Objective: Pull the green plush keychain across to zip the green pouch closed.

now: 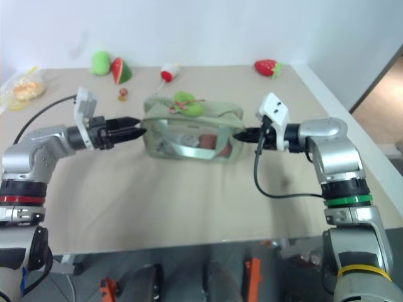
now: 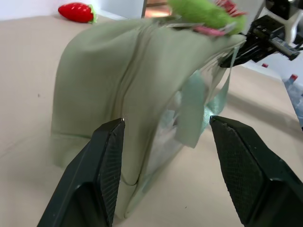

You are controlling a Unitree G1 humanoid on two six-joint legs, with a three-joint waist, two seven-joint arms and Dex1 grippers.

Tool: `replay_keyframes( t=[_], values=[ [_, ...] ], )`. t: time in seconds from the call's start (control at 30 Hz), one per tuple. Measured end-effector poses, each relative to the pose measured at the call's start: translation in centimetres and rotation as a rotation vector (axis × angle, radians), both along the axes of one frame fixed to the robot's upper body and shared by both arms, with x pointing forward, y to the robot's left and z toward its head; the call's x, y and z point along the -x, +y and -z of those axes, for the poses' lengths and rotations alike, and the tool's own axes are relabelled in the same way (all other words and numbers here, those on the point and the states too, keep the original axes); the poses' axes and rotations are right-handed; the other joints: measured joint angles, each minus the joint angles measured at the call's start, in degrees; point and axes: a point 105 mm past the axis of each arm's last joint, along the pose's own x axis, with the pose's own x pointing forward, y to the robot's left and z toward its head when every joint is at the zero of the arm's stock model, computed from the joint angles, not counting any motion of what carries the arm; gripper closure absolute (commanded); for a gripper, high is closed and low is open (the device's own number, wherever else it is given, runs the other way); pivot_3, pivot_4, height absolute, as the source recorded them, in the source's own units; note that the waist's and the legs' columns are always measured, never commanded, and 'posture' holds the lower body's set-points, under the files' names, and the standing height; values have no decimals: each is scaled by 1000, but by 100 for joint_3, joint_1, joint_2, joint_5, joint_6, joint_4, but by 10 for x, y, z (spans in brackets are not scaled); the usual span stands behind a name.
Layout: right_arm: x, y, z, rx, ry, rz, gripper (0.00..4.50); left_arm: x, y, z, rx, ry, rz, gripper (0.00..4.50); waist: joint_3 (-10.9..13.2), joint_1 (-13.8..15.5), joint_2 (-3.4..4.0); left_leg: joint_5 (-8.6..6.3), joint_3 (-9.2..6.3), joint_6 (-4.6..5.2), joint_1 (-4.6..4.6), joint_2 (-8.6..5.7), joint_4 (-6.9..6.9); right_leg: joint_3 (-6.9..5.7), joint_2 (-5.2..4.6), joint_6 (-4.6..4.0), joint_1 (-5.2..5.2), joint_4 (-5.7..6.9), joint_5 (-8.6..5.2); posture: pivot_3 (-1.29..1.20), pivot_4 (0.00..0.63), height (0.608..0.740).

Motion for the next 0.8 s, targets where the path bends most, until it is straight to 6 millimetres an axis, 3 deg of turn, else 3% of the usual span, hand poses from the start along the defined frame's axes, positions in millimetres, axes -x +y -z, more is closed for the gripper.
replay_keyframes(
  t=[0.17, 0.2, 0.4, 0.43, 0.8],
  values=[
    [2, -1, 0, -4, 4, 1, 4500, -10, 0, 0, 8, -3, -24, 1545, 0, 5, 0, 0, 0, 0, -2, -1, 2, 0, -1, 1, 0, 0, 1, 0, 150, 740],
    [2, -1, 0, -4, 6, 3, 4500, -12, -2, -2, 12, -13, -24, 2080, 0, 6, 0, 0, 0, 0, -2, -1, 1, 0, -2, 1, 0, 0, 0, 0, 150, 740],
    [2, -1, 0, -6, 6, 8, 4500, -15, -11, -4, 36, -28, -9, 4162, 0, 3, 0, 0, 0, 0, -3, -1, -1, 0, -1, 1, -1, 0, 0, 0, 150, 740],
    [2, -1, 0, -6, 6, 10, 4500, -14, -12, -4, 38, -27, 0, 4338, 0, 3, 0, 0, 0, 0, -3, -1, -1, 0, -1, 1, -1, 0, 0, 0, 150, 740],
    [2, -2, 0, -12, 6, 20, 4500, 6, -12, -7, -5, -5, 61, 4434, 0, 3, 0, 0, -1, 0, -5, -1, 0, 1, -2, 1, -2, 0, 0, 0, 150, 740]
  ],
)
